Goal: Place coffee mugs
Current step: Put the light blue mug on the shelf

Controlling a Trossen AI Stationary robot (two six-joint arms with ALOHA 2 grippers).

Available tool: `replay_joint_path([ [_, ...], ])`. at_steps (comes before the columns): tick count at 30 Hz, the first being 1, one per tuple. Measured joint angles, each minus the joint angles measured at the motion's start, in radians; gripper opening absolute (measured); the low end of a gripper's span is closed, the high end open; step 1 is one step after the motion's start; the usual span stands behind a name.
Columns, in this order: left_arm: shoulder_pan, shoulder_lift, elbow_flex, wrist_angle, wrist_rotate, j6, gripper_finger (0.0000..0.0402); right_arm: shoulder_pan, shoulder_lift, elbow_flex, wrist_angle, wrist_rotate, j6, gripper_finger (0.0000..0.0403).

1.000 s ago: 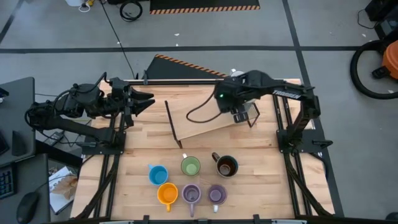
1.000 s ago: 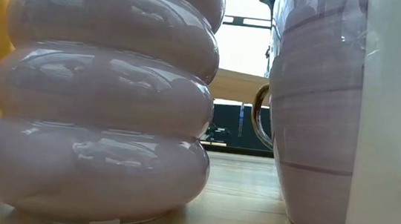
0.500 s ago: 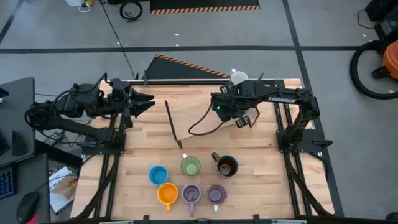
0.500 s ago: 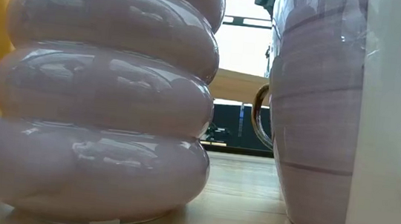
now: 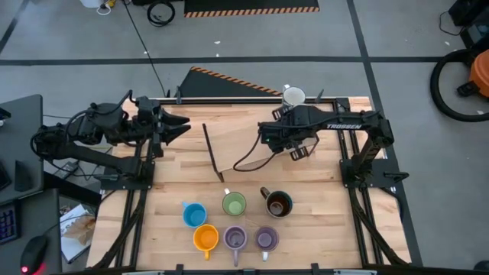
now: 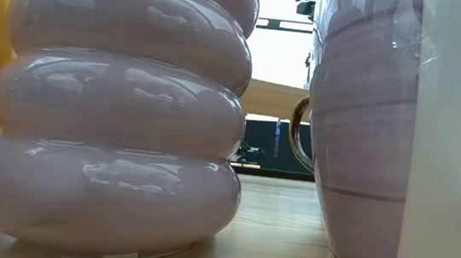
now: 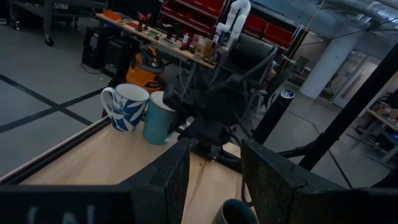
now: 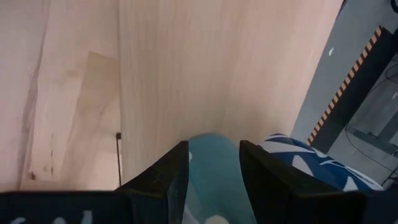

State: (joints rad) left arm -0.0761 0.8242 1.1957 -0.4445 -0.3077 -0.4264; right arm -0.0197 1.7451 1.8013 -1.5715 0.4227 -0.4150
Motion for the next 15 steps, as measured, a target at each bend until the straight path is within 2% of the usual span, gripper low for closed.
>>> replay_joint_path([
  [15, 0.000, 0.000, 0.000, -0.005, 0.000, 0.001, 0.0151, 0.037, -0.079, -0.066, 0.000, 0.083, 0.184, 0.0148],
])
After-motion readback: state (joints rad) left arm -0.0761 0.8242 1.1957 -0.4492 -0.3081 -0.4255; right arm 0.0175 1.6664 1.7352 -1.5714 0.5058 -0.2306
